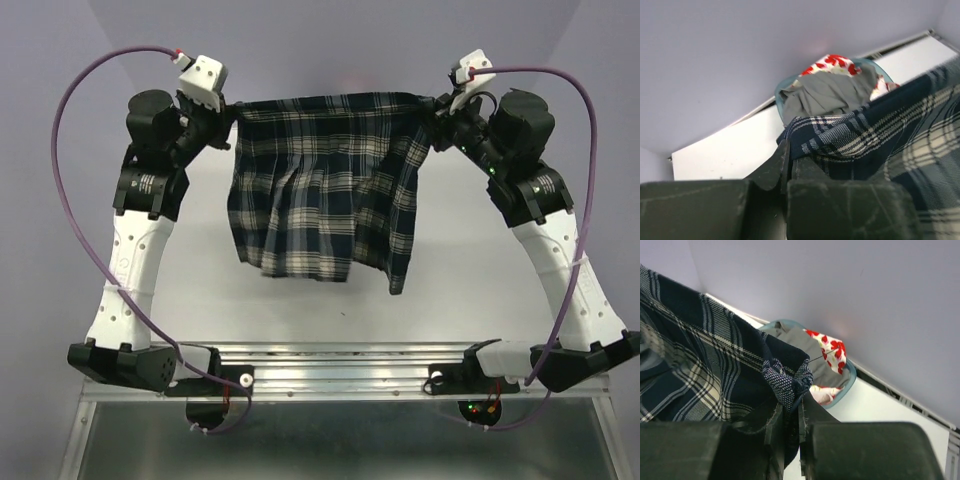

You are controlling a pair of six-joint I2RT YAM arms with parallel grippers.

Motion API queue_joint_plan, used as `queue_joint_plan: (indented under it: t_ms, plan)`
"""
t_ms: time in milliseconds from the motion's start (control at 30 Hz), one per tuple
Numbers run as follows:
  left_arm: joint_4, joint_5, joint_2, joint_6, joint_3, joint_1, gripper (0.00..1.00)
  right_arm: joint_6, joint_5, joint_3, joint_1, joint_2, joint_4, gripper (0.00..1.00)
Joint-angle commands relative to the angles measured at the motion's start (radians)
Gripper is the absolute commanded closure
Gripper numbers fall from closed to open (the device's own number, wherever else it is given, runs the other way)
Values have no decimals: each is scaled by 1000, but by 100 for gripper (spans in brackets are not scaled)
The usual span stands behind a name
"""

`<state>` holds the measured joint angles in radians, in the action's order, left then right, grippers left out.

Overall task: Fold and stack the skirts
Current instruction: Flatten the skirt out

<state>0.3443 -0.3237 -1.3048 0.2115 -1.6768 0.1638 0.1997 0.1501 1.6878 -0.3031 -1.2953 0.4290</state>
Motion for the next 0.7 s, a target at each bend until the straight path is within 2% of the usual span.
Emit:
queue_joint_plan:
  t_ms: [0, 67, 100, 133, 167, 200, 233, 267, 300, 400, 433, 533, 667]
  plan:
    - [-205, 327, 108, -38, 28, -104, 100, 44, -313, 41, 58, 51, -147, 99]
    - [-206, 151, 133, -69, 58, -99, 100, -15, -189, 35, 58, 71, -119, 99]
    - [-206, -56, 153, -63, 93, -83, 100, -44, -17, 41, 58, 74, -102, 99]
    - [-199, -131, 160, -49, 106, -46, 100, -74, 67, 50, 58, 73, -84, 99]
    - [-182, -235, 180, -34, 139, 62, 100, -139, 154, 56, 58, 67, -53, 99]
    - [-170, -286, 188, -12, 153, 115, 100, -160, 322, 62, 58, 62, -41, 99]
    - [-154, -328, 196, 15, 164, 164, 100, -180, 382, 62, 58, 62, -30, 99]
    - [-137, -321, 202, 55, 169, 212, 100, -198, 413, 61, 58, 62, -23, 99]
    - [-131, -237, 208, 49, 170, 262, 100, -191, 372, 75, 58, 59, -12, 99]
    - [-102, -39, 196, 72, 140, 258, 100, -80, 182, 85, 58, 59, 10, 99]
    - [-111, 51, 193, 80, 137, 225, 100, -54, 98, 82, 58, 62, 10, 99]
    - [-125, 55, 199, 69, 135, 125, 100, 10, 65, 47, 58, 94, 16, 99]
    - [-73, 23, 251, 141, 152, 117, 100, 125, 75, 18, 58, 174, 92, 99]
